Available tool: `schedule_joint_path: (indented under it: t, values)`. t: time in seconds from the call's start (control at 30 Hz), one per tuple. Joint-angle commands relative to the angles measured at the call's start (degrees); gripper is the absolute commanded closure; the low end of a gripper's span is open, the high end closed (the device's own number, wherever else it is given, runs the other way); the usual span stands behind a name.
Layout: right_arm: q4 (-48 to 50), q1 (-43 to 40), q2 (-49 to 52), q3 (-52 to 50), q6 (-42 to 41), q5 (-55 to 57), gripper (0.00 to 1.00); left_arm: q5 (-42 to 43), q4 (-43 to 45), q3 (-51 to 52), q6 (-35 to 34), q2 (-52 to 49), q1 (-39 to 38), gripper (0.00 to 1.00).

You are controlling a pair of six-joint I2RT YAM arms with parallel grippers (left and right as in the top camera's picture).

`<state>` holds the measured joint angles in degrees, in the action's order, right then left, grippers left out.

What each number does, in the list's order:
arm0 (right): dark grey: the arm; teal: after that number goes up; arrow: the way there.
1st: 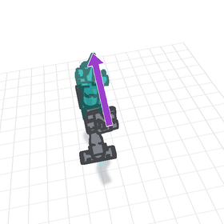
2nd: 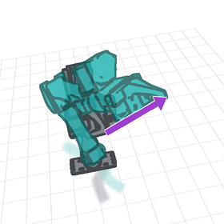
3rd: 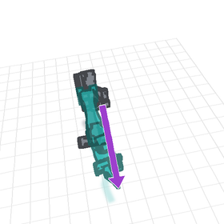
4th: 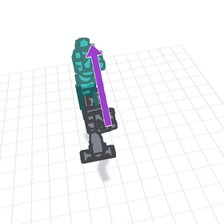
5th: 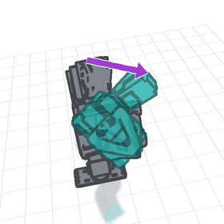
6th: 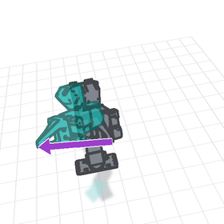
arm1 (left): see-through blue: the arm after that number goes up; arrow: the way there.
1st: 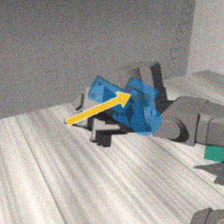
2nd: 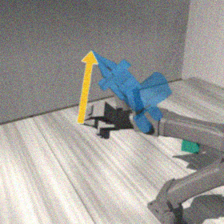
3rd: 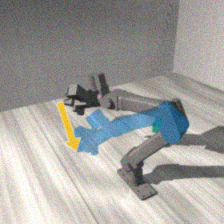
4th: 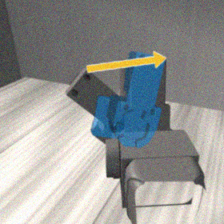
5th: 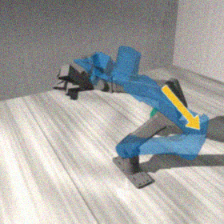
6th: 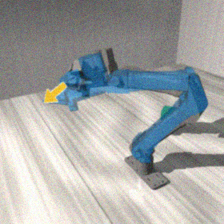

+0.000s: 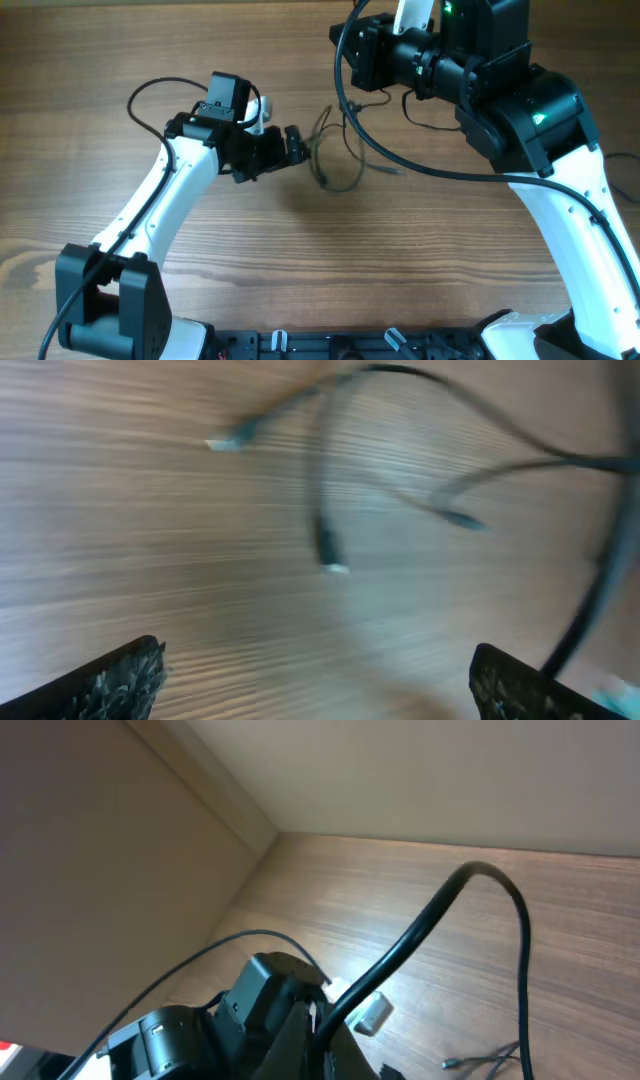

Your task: Untangle cables

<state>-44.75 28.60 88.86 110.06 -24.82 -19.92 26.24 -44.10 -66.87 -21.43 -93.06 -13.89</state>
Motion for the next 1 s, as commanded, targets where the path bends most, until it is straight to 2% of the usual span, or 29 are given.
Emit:
schedule_joint_path:
  t: [0.0,0.17,0.27,0.33,0.5,0.6,0.63,0.7,0.73,0.77,0.87,0.97]
  values:
    - [0.31,0.04,0.61,-0.2,-0.66,-1.11,0.96,16.59,2.25,-0.46,2.16,-0.39,-0.13,0.0]
    - [0.22,0.04,0.61,-0.2,-0.66,-0.7,0.96,30.58,3.23,-0.46,2.99,-0.39,-0.15,0.0]
    - [0.09,0.04,0.66,-0.2,-0.63,-0.52,0.96,34.14,2.29,-0.46,2.99,-0.39,-0.15,0.0]
    - [-0.04,0.02,0.66,-0.2,-0.66,-0.5,0.96,31.26,0.76,-0.46,3.02,-0.39,-0.13,0.02]
    - [-0.98,0.02,0.66,-0.2,-0.63,1.49,0.96,24.9,-3.48,-0.46,3.02,-0.39,-0.13,0.25]
    - [-1.86,0.02,0.66,-0.2,-0.87,6.38,0.96,10.45,-9.01,-0.46,2.97,-0.39,-0.13,0.34]
    - [-1.92,0.02,0.66,-0.2,-0.92,6.84,0.96,7.21,-10.69,-0.46,2.97,-0.39,-0.13,0.32]
    - [-1.53,0.02,0.68,-0.2,-1.66,6.82,0.96,7.37,-11.08,-0.46,2.97,-0.39,-0.15,0.14]
    - [-0.66,0.02,0.74,-0.2,-3.26,6.8,0.96,9.51,-10.78,-0.46,2.97,-0.39,-0.15,0.07]
    - [0.61,0.02,0.79,-0.2,-3.89,6.78,0.96,13.09,-10.19,-0.46,2.99,-0.39,-0.15,0.05]
    - [1.73,0.02,0.83,-0.2,-5.38,6.8,0.96,22.27,-7.87,-0.46,3.02,-0.39,-0.15,0.05]
    - [1.4,0.02,1.05,-0.2,-5.38,6.84,0.96,24.98,-5.73,-0.46,3.1,-0.39,-0.35,0.08]
